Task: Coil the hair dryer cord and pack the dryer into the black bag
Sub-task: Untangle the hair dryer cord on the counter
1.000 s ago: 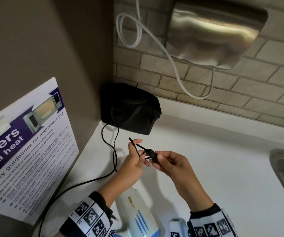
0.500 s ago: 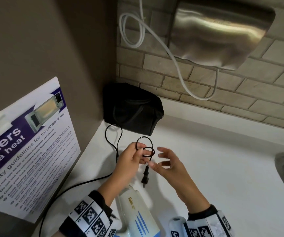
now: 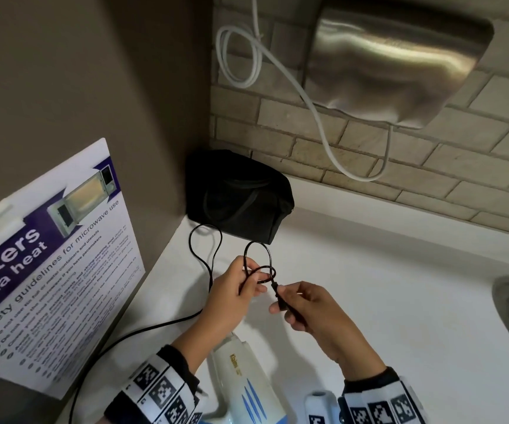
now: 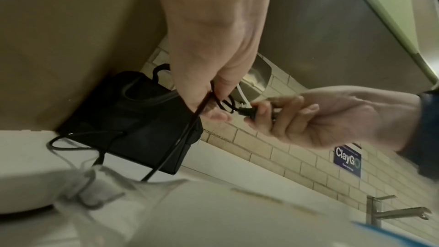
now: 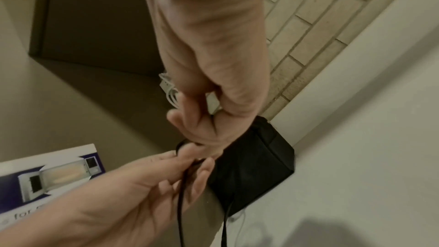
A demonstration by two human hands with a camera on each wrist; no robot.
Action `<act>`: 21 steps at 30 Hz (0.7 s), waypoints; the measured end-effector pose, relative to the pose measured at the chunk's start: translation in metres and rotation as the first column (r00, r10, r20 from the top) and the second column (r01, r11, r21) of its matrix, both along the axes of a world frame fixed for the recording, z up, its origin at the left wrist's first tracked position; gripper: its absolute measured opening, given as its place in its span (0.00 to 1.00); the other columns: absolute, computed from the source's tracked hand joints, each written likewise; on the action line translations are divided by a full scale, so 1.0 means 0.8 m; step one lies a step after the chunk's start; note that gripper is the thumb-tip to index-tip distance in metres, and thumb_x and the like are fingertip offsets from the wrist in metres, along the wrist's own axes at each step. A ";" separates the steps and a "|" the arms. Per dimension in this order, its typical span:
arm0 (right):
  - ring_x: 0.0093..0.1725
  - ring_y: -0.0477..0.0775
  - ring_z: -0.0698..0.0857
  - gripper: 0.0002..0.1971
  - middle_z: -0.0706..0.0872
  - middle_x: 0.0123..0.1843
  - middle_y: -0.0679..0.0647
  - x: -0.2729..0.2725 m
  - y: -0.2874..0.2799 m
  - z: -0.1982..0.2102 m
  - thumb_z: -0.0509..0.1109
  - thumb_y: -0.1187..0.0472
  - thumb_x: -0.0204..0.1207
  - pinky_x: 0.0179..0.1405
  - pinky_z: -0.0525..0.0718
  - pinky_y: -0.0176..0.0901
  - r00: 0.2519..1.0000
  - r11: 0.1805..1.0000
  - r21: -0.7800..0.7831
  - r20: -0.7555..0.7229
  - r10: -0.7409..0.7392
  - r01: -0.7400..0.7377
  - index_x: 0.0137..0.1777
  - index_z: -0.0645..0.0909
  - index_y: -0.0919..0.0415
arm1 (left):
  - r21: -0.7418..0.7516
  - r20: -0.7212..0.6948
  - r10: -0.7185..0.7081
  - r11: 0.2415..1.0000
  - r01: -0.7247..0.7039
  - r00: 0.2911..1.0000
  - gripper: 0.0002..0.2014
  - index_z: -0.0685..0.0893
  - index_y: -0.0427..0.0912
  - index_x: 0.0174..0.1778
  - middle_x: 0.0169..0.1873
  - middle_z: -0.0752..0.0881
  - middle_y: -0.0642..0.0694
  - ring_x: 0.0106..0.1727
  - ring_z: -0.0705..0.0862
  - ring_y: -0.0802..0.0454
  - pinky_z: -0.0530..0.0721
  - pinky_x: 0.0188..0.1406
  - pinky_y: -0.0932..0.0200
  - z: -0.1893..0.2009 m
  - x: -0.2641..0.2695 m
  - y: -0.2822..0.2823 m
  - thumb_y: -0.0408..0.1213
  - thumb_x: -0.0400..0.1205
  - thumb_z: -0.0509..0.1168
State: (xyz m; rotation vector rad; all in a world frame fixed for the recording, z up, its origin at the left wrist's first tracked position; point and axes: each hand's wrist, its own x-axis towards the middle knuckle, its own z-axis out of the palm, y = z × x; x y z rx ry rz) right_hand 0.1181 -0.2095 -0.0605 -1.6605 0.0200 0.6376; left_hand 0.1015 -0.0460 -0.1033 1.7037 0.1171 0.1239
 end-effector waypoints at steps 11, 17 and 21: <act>0.47 0.59 0.92 0.15 0.88 0.47 0.66 -0.003 0.009 0.009 0.69 0.75 0.75 0.53 0.88 0.42 0.986 0.994 0.101 0.161 -0.050 0.034 0.60 0.78 0.65 | 0.078 -0.042 -0.056 0.995 0.059 0.998 0.03 0.74 0.41 0.52 0.33 0.88 0.52 0.26 0.85 0.59 0.76 0.25 0.71 0.014 -0.002 0.001 0.36 0.85 0.60; 0.38 0.55 0.90 0.19 0.86 0.42 0.64 0.000 0.010 0.001 0.74 0.68 0.74 0.38 0.86 0.36 0.966 0.984 0.084 0.195 -0.170 0.157 0.61 0.73 0.56 | 0.012 -0.016 -0.157 0.988 0.157 0.987 0.04 0.73 0.49 0.54 0.35 0.89 0.53 0.34 0.90 0.52 0.83 0.36 0.62 0.018 -0.008 0.001 0.35 0.87 0.56; 0.34 0.52 0.88 0.09 0.88 0.37 0.61 0.004 0.003 -0.005 0.69 0.65 0.78 0.35 0.85 0.39 0.962 0.988 0.070 0.228 -0.154 0.141 0.57 0.80 0.64 | 0.034 -0.019 -0.209 0.977 0.210 0.978 0.05 0.72 0.51 0.55 0.32 0.89 0.62 0.32 0.88 0.56 0.82 0.37 0.65 0.022 -0.010 0.000 0.35 0.87 0.56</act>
